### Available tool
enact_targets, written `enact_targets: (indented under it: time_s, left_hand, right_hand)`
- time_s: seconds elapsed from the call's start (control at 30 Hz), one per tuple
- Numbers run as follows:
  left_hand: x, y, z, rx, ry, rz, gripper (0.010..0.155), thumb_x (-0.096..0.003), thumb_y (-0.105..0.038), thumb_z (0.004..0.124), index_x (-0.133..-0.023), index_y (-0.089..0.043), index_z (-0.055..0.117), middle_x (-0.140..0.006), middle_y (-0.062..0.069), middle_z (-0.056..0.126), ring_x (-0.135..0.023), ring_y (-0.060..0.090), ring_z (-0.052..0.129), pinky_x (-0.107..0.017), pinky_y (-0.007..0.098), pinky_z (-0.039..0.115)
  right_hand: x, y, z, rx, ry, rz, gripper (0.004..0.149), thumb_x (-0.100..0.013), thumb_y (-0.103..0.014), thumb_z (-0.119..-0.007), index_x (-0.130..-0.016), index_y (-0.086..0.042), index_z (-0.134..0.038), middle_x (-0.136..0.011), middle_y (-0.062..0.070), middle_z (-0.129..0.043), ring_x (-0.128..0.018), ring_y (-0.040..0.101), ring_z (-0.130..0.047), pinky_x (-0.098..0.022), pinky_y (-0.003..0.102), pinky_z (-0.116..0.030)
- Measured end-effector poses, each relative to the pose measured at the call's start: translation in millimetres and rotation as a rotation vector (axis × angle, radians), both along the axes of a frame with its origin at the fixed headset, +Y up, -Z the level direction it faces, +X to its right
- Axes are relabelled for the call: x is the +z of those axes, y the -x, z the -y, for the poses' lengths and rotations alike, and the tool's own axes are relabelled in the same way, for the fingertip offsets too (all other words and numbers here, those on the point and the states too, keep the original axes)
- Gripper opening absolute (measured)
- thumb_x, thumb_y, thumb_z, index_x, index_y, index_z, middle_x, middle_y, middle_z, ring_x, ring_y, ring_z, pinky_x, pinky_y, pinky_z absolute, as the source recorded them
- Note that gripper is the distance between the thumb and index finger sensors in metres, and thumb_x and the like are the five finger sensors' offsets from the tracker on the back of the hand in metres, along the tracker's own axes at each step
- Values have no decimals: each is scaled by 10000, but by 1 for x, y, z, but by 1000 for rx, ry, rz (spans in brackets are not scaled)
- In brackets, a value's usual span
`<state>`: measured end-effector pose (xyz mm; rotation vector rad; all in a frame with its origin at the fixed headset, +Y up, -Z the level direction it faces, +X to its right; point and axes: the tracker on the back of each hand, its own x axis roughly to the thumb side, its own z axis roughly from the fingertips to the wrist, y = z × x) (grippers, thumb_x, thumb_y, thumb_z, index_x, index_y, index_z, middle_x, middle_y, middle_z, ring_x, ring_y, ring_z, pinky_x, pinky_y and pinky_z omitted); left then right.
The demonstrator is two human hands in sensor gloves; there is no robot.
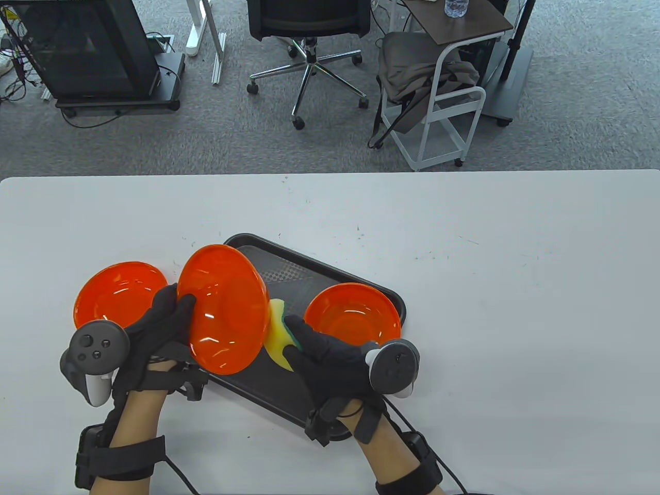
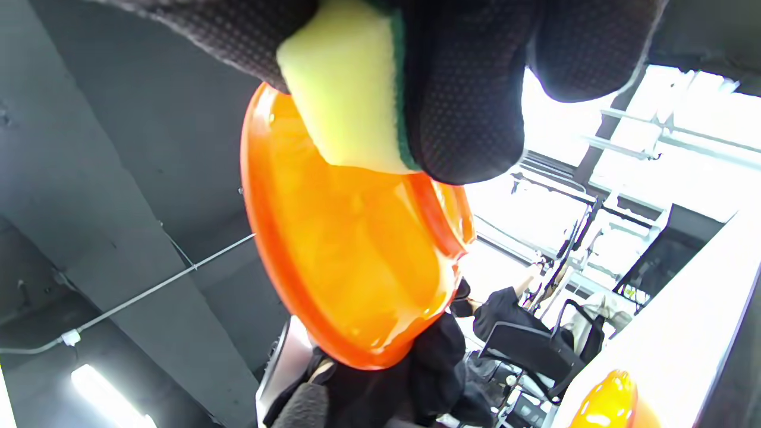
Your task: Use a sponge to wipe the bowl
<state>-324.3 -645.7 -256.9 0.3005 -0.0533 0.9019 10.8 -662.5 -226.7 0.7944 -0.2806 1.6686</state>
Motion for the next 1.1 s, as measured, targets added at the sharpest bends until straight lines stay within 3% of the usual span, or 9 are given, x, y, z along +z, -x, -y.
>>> enact_targets:
  time_s: [0.33,0.6,1.1]
  left_hand:
    - [-4,-14,2,-12,19,177,553,-502,-485,808,-893,-95,799,-289,-26,1002,16,87,918,-126,362,907]
    - [-1,-50,1,39,34,471,545,-513,-495,782,-903,-114,790,-306,-29,997,-2,92,918,-144,368,905]
    - [2,-60,3,175,-29,437,544,-514,-519,759,-881,-117,783,-313,-45,992,-7,81,917,-150,356,907]
  right_hand:
    - [0,-11,-2,-27,-29,88,489,-607,-323,-722,-1024,-143,-541,-972,231,-769,-768,390,-888,-578,648,-672]
    - [-7,-16,3,-101,71,19,482,-604,-317,-719,-1027,-170,-543,-991,212,-766,-783,394,-884,-583,657,-663]
    - [-10,6,13,-45,206,-184,508,-595,-307,-722,-977,-21,-549,-870,245,-854,-668,353,-975,-565,651,-693]
